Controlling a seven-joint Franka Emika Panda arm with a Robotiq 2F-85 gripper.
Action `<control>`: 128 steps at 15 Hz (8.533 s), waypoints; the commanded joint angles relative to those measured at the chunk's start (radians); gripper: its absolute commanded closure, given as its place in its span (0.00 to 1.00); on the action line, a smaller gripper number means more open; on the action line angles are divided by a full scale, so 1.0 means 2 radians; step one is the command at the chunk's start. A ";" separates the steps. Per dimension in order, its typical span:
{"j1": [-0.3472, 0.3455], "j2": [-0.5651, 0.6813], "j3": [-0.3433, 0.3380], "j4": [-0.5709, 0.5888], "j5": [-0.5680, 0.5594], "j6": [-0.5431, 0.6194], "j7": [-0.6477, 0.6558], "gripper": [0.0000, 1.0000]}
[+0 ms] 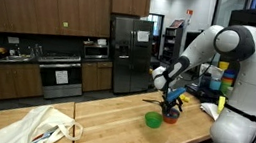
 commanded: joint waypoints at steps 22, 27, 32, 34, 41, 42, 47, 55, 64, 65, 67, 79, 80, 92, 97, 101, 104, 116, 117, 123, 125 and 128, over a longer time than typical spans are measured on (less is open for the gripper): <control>-0.006 -0.030 -0.011 0.013 0.043 0.033 -0.036 0.00; -0.008 -0.029 -0.012 0.013 0.041 0.043 -0.034 0.00; -0.010 -0.030 -0.014 0.013 0.041 0.047 -0.036 0.02; -0.011 -0.029 -0.014 0.013 0.040 0.049 -0.036 0.02; -0.010 -0.030 -0.012 0.001 0.034 0.061 -0.031 0.02; -0.010 -0.031 -0.012 -0.003 0.033 0.064 -0.030 0.02; -0.009 -0.032 -0.010 -0.028 0.026 0.084 -0.025 0.05; -0.008 -0.035 -0.008 -0.040 0.025 0.095 -0.025 0.01; -0.008 -0.049 -0.003 -0.067 0.015 0.113 -0.019 0.00; -0.008 -0.049 -0.003 -0.068 0.014 0.114 -0.019 0.00; -0.009 -0.049 -0.003 -0.068 0.014 0.114 -0.019 0.00; -0.009 -0.039 -0.002 -0.063 0.011 0.117 -0.015 0.52; -0.009 -0.040 -0.002 -0.062 0.012 0.117 -0.015 0.58; -0.010 -0.046 -0.003 -0.054 0.019 0.111 -0.019 0.40; -0.014 -0.053 -0.008 -0.047 0.024 0.106 -0.029 0.07; -0.016 -0.051 -0.009 -0.047 0.021 0.108 -0.028 0.00; -0.019 -0.052 -0.010 -0.052 0.016 0.111 -0.029 0.00; -0.029 -0.051 -0.016 -0.053 0.013 0.112 -0.032 0.00; -0.030 -0.052 -0.017 -0.054 0.013 0.112 -0.033 0.00; -0.031 -0.057 -0.019 -0.059 0.011 0.112 -0.038 0.06; -0.032 -0.056 -0.021 -0.059 0.011 0.112 -0.040 0.09; -0.036 -0.055 -0.023 -0.058 0.011 0.111 -0.044 0.07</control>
